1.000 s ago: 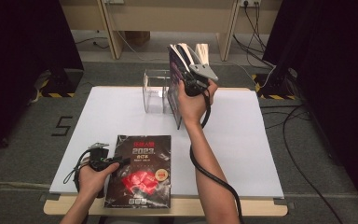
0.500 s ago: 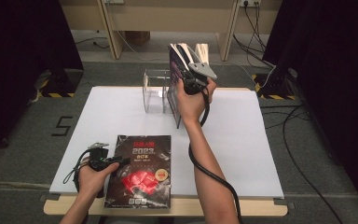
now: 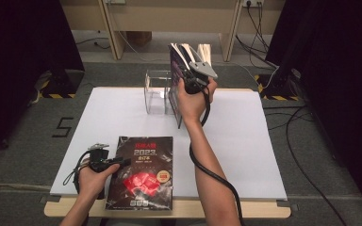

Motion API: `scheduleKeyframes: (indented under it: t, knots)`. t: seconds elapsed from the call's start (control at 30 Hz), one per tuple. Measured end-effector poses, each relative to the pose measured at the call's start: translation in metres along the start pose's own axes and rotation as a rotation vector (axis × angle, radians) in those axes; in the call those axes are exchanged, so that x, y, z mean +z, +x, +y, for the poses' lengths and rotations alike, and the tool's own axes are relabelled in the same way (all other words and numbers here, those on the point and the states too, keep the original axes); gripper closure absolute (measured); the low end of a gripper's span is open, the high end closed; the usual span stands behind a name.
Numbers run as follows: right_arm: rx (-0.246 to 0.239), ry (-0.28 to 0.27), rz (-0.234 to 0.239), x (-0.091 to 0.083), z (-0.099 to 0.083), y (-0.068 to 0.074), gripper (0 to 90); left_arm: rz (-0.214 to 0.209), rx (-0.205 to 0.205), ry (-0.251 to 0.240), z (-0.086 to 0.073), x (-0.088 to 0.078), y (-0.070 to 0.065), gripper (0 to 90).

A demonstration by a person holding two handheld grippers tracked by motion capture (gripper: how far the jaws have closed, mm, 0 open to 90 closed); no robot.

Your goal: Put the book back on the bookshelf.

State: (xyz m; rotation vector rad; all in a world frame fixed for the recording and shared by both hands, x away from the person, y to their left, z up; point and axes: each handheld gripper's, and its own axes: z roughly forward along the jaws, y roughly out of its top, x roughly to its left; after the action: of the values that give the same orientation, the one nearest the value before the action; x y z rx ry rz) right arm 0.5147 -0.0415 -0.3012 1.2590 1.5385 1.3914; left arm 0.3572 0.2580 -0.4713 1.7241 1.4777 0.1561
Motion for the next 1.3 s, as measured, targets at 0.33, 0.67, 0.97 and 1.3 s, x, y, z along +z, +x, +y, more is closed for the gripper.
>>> scheduleKeyframes:
  t: [0.33, 0.67, 0.97, 1.3]
  knots:
    - [0.003, 0.004, -0.006, 0.002, 0.000, -0.002, 84.3, 0.001, 0.004, 0.005, 0.000, 0.001, 0.000, 53.4]
    - [0.001, 0.004, -0.007, 0.006, 0.000, 0.000, 84.3, 0.001, 0.001, 0.001, 0.000, 0.000, 0.000, 53.4]
    - [0.007, 0.005, -0.006, 0.010, -0.001, -0.001, 84.4, 0.002, 0.001, 0.004, 0.000, 0.001, 0.000, 53.5]
    - [0.011, -0.001, -0.014, 0.013, 0.000, -0.001, 84.3, 0.001, 0.003, 0.008, 0.000, 0.000, 0.001, 53.5]
